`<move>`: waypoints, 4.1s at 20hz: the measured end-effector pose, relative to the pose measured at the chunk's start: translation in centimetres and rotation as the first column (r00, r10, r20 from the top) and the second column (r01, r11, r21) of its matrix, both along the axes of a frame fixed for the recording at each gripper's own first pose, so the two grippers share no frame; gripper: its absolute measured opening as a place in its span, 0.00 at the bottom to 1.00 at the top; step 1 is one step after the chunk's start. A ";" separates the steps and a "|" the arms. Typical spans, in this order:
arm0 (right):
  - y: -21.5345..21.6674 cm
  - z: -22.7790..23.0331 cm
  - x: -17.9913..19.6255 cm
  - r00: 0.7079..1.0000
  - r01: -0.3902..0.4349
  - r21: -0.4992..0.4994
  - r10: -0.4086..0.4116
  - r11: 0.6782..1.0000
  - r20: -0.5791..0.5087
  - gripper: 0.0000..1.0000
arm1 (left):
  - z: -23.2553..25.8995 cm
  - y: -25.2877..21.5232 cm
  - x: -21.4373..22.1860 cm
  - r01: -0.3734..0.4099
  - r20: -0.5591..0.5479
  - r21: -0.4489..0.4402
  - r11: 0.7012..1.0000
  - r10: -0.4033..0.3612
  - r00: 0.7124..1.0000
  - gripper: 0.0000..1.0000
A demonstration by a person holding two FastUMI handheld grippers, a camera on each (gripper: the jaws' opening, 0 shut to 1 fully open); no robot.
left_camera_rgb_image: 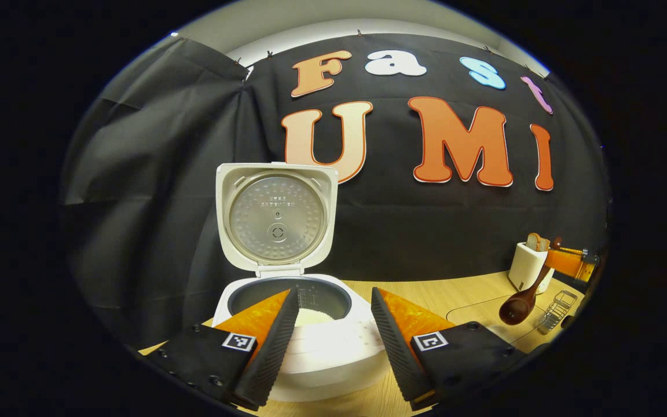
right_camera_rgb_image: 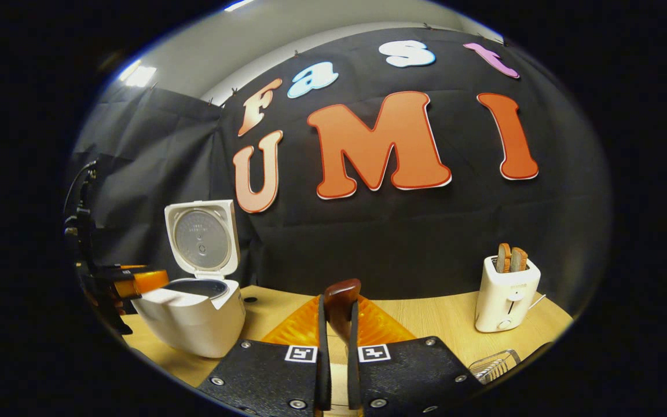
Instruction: Close the left gripper, press the button to open the rice cooker; take a wooden spoon from the chopstick holder with the right hand, scoop a spoonful of rice and pour it into the rice cooker, then put the wooden spoon back into the chopstick holder.
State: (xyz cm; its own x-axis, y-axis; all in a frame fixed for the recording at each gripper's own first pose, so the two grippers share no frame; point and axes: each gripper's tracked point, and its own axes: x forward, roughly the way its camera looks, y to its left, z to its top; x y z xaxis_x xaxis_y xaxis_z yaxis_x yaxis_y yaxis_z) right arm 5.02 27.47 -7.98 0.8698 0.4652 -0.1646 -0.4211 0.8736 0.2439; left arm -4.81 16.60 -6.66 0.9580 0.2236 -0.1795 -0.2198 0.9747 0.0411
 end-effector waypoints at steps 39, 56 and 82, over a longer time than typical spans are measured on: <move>2.5 -9.1 -0.1 0.760 0.358 0.571 0.125 0.739 -0.638 0.11 | -1.0 3.5 -2.1 -0.078 -0.007 -0.088 0.993 0.077 0.997 0.83; 0.6 -7.7 0.2 0.715 0.459 0.671 0.207 0.582 -0.668 0.11 | -0.5 4.3 -2.8 -0.094 -0.001 -0.076 0.993 0.094 0.996 0.83; -6.1 -2.6 5.1 0.757 0.563 0.755 0.155 0.337 -0.634 0.11 | -1.6 7.4 -4.2 -0.210 -0.039 -0.066 0.975 0.208 0.977 0.84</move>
